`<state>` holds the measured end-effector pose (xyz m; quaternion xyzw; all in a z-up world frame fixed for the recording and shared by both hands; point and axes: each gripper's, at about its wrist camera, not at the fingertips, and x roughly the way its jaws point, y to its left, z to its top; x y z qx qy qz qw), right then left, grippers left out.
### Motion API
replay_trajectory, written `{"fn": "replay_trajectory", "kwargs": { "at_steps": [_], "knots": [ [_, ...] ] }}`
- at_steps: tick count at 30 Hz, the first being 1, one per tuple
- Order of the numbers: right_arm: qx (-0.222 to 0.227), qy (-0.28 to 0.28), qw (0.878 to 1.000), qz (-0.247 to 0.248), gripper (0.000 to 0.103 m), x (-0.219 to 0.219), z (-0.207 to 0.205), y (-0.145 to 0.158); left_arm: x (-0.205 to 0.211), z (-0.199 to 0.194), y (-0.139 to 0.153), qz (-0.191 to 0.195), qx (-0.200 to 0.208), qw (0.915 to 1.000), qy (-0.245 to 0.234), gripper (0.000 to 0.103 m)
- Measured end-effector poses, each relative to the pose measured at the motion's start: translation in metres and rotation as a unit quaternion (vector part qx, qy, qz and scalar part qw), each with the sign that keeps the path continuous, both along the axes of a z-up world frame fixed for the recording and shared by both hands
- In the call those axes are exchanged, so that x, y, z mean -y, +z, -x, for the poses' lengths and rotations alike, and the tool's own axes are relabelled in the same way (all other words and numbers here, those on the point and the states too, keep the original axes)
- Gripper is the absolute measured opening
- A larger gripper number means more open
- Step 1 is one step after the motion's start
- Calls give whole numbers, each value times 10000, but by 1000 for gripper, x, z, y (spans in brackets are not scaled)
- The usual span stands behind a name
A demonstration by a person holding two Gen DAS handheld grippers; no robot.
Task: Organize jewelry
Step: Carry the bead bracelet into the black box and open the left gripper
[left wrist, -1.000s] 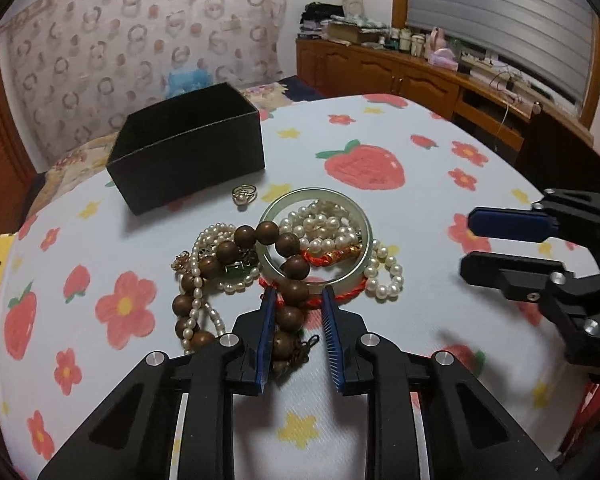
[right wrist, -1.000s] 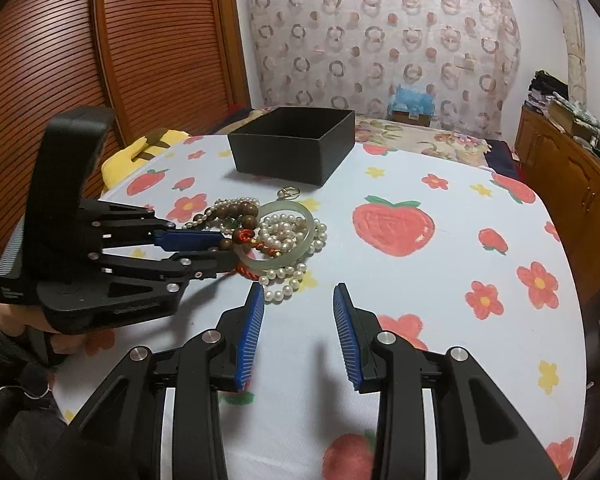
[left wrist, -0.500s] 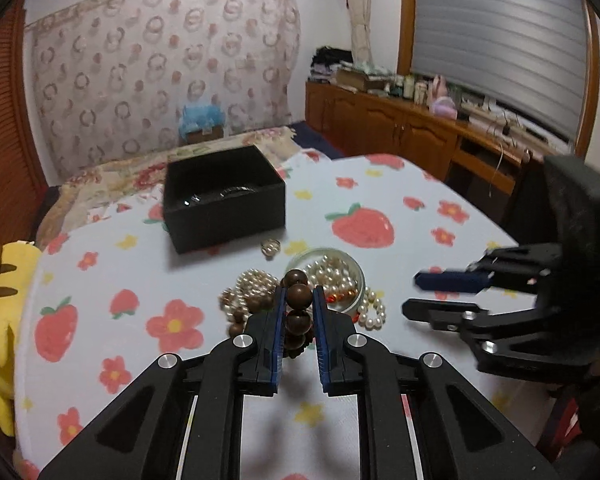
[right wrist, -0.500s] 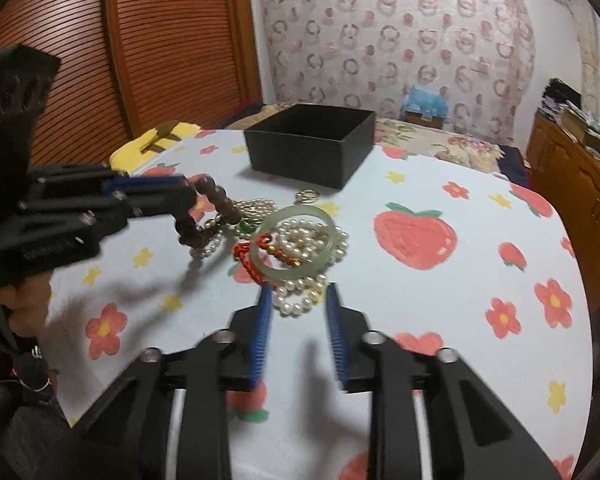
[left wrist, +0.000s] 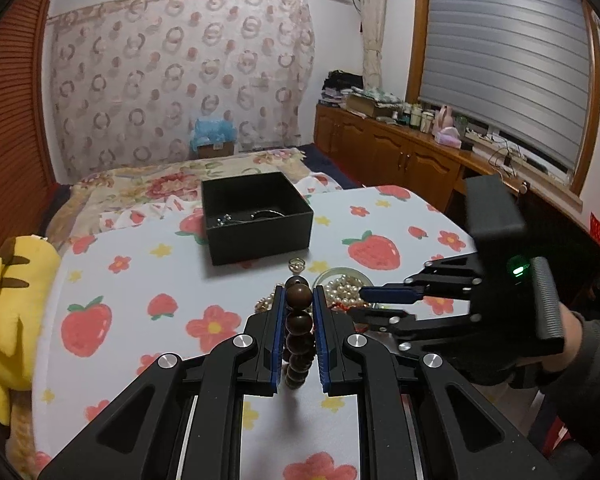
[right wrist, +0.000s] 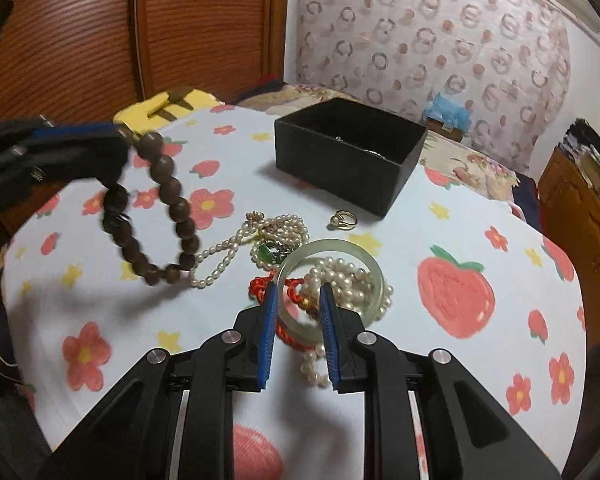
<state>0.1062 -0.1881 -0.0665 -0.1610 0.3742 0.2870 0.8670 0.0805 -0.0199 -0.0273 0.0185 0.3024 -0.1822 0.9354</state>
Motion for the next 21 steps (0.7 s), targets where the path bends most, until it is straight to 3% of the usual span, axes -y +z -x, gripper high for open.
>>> {"fn": "replay_trajectory", "kwargs": {
  "at_steps": [5, 6, 10, 21],
  "knots": [
    [6, 40, 9997, 222, 23, -9, -7, -4, -9, 1, 5, 64, 39, 10000, 41, 12],
    [8, 50, 9996, 260, 15, -10, -7, -5, -11, 1, 6, 71, 48, 9999, 54, 12],
    [-2, 90, 9994, 323, 12, -9, -6, -5, -16, -1, 9, 77, 85, 9999, 105, 12],
    [278, 47, 9996, -90, 5, 4, -3, 34, -21, -13, 16, 80, 101, 9997, 191, 12]
  ]
}}
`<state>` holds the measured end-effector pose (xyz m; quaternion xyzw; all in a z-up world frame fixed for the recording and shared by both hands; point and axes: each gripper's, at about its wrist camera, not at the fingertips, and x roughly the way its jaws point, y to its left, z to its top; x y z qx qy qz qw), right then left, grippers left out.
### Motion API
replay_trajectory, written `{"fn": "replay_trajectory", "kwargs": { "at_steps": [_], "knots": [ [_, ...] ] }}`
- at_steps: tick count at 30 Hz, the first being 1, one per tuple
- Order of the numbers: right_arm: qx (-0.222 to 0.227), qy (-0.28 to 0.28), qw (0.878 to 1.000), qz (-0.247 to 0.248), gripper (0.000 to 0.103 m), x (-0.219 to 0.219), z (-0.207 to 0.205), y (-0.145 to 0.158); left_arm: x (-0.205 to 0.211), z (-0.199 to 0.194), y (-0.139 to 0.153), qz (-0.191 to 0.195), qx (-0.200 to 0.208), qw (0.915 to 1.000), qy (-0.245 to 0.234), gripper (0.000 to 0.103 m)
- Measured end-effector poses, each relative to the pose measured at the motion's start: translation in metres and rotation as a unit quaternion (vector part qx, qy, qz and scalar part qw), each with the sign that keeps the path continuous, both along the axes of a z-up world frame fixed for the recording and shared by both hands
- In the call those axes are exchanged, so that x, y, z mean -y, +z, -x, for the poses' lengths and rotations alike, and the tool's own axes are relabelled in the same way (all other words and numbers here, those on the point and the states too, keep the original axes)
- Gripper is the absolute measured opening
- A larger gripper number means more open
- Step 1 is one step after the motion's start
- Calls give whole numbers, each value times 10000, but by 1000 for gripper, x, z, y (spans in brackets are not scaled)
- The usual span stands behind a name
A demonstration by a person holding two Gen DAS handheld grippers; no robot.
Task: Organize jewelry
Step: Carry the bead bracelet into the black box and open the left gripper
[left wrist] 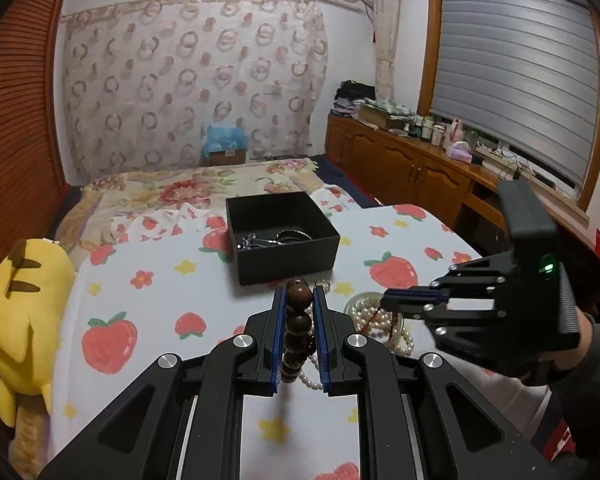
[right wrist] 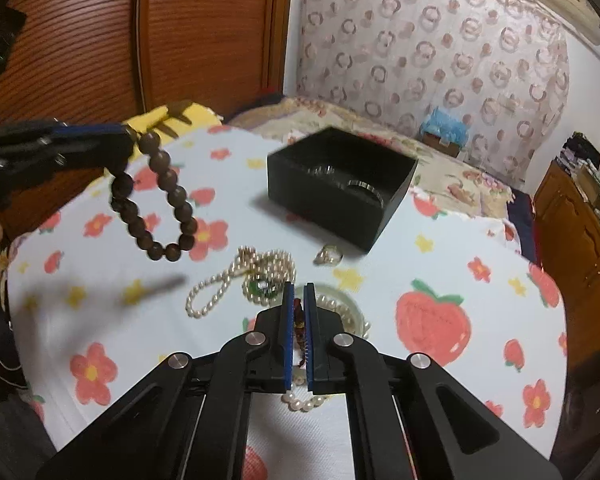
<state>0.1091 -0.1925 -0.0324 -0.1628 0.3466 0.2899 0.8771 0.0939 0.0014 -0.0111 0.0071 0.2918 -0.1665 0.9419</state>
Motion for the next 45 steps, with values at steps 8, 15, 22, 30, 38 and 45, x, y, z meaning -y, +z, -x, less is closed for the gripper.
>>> {"fn": "replay_trajectory", "kwargs": {
  "at_steps": [8, 15, 22, 30, 38, 45],
  "knots": [
    [334, 36, 9994, -109, 5, 3, 1, 35, 2, -6, 9, 0, 52, 10000, -17, 12],
    [464, -65, 9989, -87, 5, 2, -19, 50, 2, -20, 19, -94, 149, 9998, -6, 12],
    [477, -225, 9985, -127, 5, -2, -51, 47, 4, -40, 28, -251, 224, 9994, 62, 12],
    [407, -372, 9979, -353, 5, -2, -83, 45, 6, -65, 32, -384, 204, 9989, 174, 12],
    [394, -379, 9974, -468, 5, 2, -100, 50, 9, -81, 36, -368, 181, 9989, 213, 12],
    [349, -414, 9972, -513, 5, 4, -106, 48, 18, -108, 42, -393, 208, 9987, 237, 12]
  ]
}}
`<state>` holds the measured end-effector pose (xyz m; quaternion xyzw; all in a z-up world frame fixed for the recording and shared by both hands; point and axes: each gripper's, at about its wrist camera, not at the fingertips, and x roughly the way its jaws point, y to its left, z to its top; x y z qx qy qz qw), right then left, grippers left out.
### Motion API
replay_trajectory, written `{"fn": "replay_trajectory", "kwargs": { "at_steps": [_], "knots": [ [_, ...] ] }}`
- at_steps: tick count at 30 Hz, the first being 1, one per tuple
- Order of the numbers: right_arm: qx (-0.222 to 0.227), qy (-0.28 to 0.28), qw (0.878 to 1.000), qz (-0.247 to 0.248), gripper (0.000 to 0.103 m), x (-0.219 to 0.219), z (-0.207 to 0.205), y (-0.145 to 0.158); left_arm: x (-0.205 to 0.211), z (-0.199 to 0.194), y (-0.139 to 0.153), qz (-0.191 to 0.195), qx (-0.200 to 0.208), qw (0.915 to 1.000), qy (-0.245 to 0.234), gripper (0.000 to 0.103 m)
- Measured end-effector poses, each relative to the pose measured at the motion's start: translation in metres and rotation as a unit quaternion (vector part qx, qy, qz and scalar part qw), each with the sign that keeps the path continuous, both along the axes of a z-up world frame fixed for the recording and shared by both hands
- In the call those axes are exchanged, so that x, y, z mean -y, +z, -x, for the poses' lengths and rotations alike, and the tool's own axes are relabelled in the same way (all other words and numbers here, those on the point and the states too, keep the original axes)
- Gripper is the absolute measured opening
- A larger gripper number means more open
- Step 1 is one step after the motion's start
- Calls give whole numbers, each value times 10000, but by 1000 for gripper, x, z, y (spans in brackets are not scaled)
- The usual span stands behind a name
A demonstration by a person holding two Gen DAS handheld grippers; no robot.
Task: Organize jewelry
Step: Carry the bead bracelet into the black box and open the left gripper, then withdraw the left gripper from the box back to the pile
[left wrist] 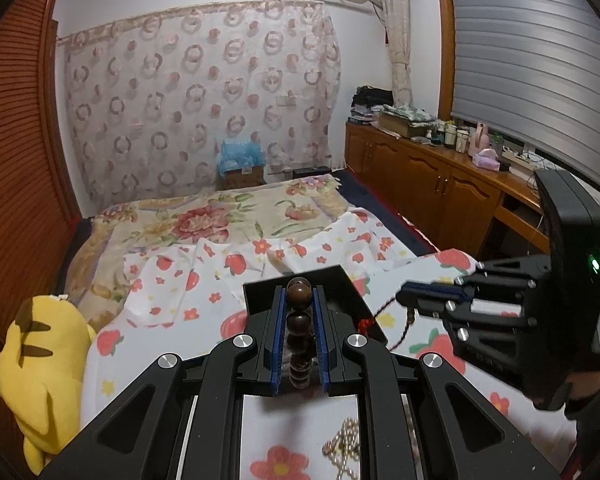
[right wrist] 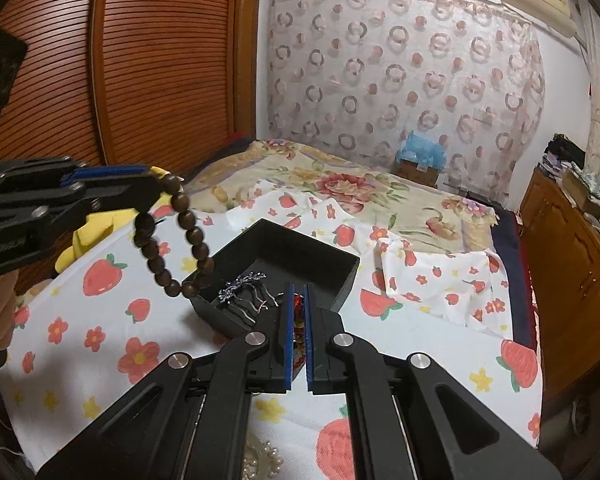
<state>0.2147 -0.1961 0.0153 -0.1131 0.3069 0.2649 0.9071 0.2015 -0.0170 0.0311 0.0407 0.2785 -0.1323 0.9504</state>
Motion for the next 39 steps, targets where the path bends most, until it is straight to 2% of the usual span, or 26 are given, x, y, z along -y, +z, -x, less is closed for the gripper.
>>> {"fn": "replay_trajectory", "kwargs": {
  "at_steps": [5, 9, 17, 23, 32, 35, 39],
  "knots": [
    [-12, 9, 10000, 21, 5, -1, -3, -2, 4, -21, -3, 27, -81, 10000, 15, 12],
    [-9, 5, 10000, 30, 5, -1, -3, -1, 7, -44, -15, 188, -246, 9995, -20, 12],
    [-6, -55, 10000, 7, 5, 8, -15, 0, 6, -64, -38, 69, -414, 9990, 169, 13],
    [-140, -85, 9996, -247, 5, 5, -32, -1, -2, -61, -43, 11, -442, 9987, 251, 21],
    [-379, -87, 9991, -190, 7, -19, -46, -23, -20, -42, -58, -54, -559, 9979, 336, 22],
    [-428, -87, 9990, -130, 7, -24, -45, -30, -27, -29, -70, 45, -651, 9973, 328, 22],
    [-524, -102, 9984, -200, 7, -25, -46, -34, -30, -16, -83, -7, -744, 9967, 310, 22]
  ]
}}
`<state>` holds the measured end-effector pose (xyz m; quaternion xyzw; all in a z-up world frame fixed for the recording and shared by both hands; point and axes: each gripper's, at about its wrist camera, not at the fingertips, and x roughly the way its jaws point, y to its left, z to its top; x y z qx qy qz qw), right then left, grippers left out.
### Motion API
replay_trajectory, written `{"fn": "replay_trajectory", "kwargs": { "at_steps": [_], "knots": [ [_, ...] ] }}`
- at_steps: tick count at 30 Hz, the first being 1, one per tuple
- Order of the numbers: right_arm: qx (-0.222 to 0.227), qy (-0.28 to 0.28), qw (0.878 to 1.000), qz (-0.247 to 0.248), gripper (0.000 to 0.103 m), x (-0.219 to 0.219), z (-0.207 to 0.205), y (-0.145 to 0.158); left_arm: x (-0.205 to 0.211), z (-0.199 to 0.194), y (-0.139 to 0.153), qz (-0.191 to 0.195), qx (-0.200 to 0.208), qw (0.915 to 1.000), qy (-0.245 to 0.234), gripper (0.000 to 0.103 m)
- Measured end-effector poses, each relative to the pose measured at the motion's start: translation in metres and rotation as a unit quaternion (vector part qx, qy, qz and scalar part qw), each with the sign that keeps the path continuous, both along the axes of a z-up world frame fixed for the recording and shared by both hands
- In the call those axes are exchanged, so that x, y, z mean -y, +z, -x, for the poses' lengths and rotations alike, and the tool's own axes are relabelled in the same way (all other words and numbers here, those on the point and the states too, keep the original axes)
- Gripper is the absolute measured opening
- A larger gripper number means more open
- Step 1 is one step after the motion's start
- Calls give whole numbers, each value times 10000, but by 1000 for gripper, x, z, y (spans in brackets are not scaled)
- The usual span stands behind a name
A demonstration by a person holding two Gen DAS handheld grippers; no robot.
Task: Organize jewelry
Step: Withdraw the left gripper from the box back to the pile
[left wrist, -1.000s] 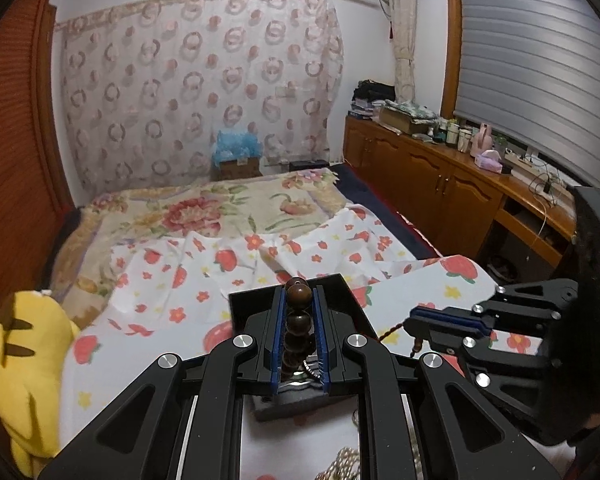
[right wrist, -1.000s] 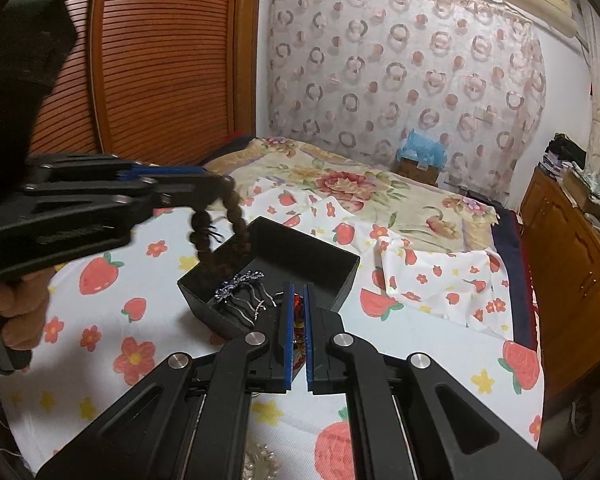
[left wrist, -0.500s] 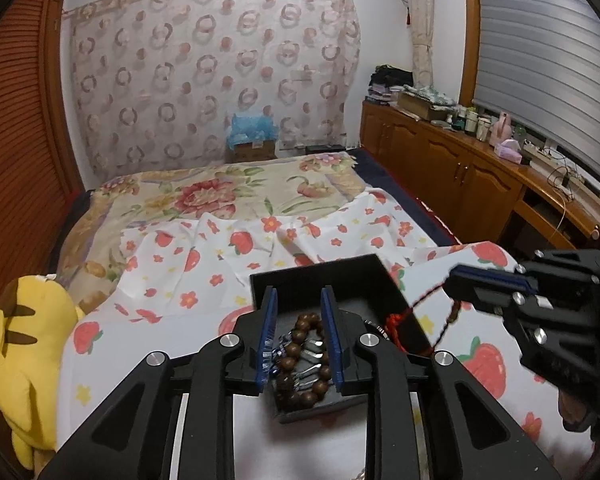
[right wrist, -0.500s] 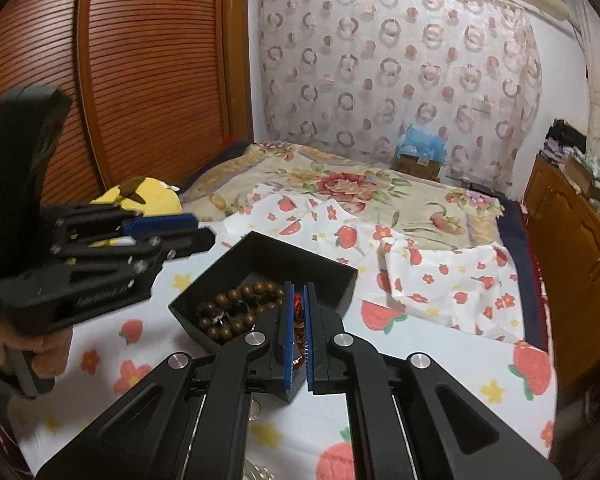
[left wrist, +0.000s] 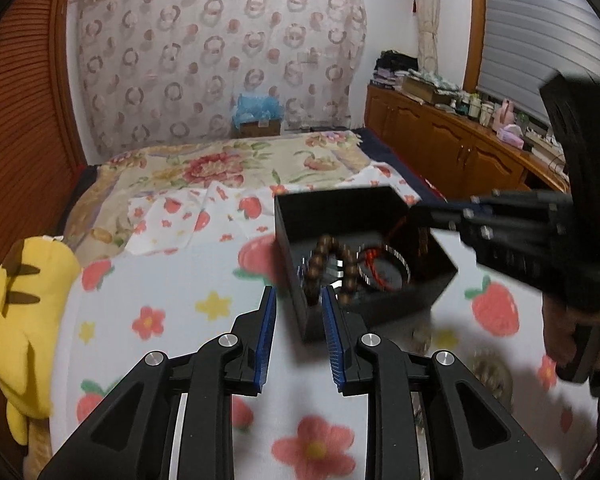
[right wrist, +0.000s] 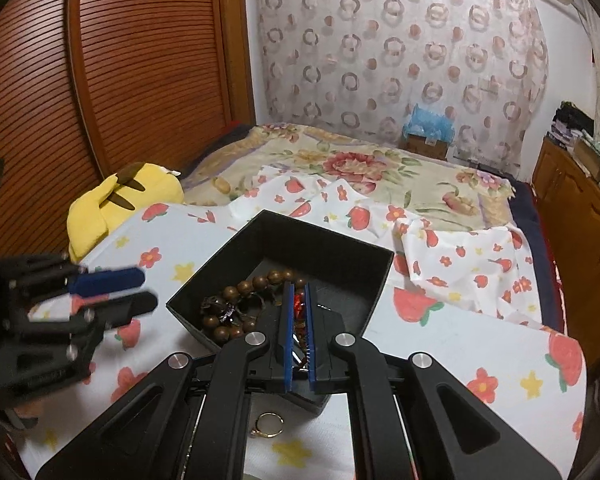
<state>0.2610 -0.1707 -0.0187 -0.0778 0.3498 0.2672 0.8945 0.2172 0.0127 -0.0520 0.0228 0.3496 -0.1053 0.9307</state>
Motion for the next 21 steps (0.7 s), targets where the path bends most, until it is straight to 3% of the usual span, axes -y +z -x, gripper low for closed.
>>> {"fn": "replay_trajectory", "kwargs": {
  "at_steps": [1, 3, 5, 14, 21],
  "knots": [
    [-6, -16, 10000, 21, 8, -1, 0, -1, 0, 3, -2, -3, -17, 10000, -15, 22],
    [-7, -46, 10000, 65, 21, -1, 1, -1, 1, 9, -7, -29, -47, 10000, -59, 22],
    [-4, -87, 9999, 50, 28, 2, 3, -1, 2, 14, -10, -69, -64, 9999, -96, 22],
    [147, 4, 9999, -12, 29, 28, 44, -1, 13, 42, -22, -105, -128, 9992, -356, 22],
    [90, 122, 9999, 15, 41, 46, 85, -14, 24, 61, -32, -180, -244, 9979, -572, 22]
  ]
}}
